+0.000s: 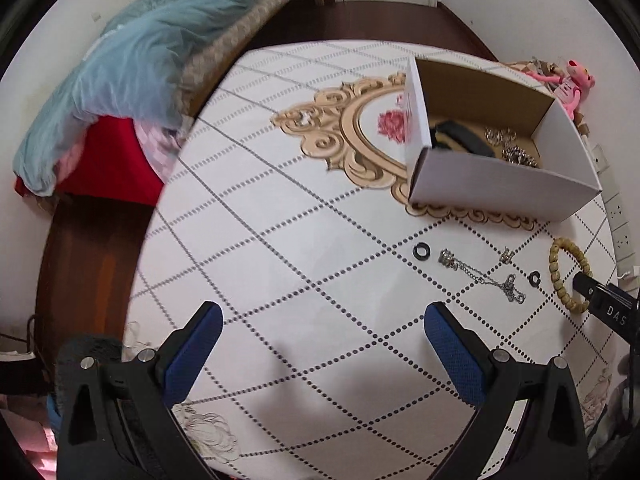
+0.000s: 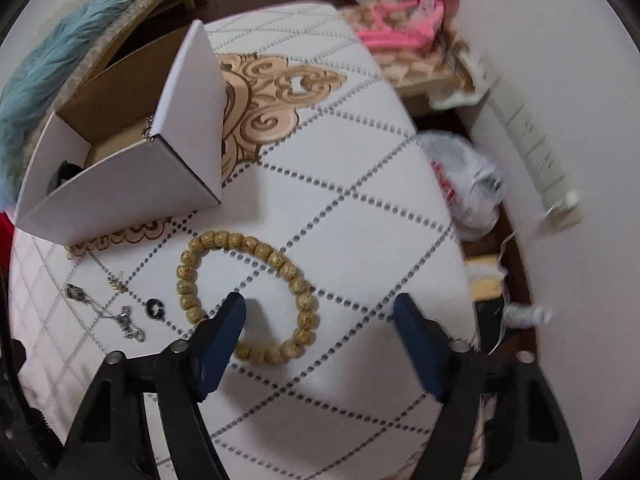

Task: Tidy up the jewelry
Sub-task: 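Grasp the wooden bead bracelet with the right tool while the left tool grasps a small ring, then carry both items into the cardboard box and open both tools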

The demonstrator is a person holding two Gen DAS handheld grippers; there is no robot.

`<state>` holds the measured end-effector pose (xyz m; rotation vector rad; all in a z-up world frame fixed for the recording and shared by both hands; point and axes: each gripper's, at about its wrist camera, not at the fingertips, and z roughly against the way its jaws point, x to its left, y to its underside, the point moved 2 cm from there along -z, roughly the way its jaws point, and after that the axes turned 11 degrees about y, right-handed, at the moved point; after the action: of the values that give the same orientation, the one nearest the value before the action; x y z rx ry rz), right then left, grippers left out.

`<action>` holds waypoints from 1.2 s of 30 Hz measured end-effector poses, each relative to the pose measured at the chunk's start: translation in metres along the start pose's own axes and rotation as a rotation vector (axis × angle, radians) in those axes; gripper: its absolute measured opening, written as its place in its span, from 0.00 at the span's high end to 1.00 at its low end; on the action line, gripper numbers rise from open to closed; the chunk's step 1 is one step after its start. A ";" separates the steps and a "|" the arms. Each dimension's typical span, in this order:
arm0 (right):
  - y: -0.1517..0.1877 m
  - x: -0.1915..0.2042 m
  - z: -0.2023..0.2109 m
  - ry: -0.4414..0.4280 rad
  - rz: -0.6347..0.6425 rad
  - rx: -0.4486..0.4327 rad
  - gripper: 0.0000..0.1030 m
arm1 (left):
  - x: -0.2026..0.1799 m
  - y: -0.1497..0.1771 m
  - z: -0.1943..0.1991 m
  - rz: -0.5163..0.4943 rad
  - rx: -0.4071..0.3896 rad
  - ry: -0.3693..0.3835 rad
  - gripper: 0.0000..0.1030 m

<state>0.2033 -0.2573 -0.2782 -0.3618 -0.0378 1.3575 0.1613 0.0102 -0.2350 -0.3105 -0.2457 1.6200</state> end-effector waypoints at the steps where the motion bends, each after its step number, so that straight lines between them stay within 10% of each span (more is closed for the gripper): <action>1: 0.000 0.002 0.001 0.011 0.010 -0.013 0.41 | -0.001 0.000 -0.005 0.000 0.005 0.015 0.01; 5: -0.004 0.003 0.005 0.007 0.021 -0.046 0.90 | -0.008 -0.006 -0.018 -0.014 0.012 0.071 0.01; 16: -0.005 0.003 0.003 0.000 0.023 -0.051 0.90 | -0.050 -0.017 -0.039 -0.047 0.033 0.218 0.36; 24: -0.006 0.003 0.002 0.015 0.035 -0.051 0.90 | -0.069 -0.020 -0.051 -0.128 0.018 0.201 0.90; 36: 0.001 -0.006 0.034 -0.107 -0.010 -0.072 0.91 | -0.058 -0.008 0.011 -0.144 -0.046 0.303 0.90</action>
<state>0.1937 -0.2549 -0.2455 -0.3489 -0.1775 1.3667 0.1687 -0.0468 -0.2185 -0.5555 -0.0716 1.4054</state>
